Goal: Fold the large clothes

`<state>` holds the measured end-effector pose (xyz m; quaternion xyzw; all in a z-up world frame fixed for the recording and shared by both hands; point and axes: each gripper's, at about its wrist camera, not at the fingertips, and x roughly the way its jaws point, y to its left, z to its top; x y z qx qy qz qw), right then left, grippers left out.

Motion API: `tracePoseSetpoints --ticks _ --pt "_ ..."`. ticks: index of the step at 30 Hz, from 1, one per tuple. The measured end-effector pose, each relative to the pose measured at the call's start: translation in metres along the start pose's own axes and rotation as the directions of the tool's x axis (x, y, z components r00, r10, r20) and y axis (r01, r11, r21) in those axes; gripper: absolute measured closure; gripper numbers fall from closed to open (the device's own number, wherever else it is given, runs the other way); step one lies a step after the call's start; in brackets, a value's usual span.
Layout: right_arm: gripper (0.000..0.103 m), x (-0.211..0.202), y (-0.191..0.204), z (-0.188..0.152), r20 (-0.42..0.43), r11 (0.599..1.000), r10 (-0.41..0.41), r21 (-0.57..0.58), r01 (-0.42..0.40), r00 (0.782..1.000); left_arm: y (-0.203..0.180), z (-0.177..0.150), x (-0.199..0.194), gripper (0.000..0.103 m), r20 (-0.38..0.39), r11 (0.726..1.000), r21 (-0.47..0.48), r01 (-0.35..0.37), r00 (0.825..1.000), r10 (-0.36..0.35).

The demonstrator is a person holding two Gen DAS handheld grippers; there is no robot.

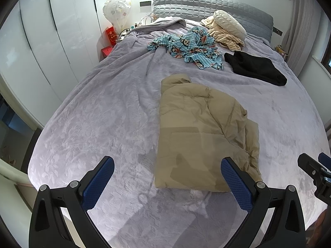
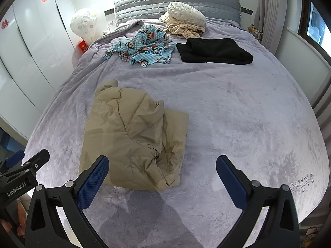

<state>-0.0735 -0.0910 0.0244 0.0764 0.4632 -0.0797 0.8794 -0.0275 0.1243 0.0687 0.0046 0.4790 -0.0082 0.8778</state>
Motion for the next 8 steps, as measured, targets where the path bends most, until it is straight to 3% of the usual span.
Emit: tracePoseSetpoints --ticks 8 --pt "0.000 -0.0007 -0.0007 -0.0003 -0.001 1.000 -0.001 -0.001 0.001 1.000 -0.0009 -0.0004 -0.0016 0.000 0.015 1.000 0.015 0.001 1.000 -0.001"
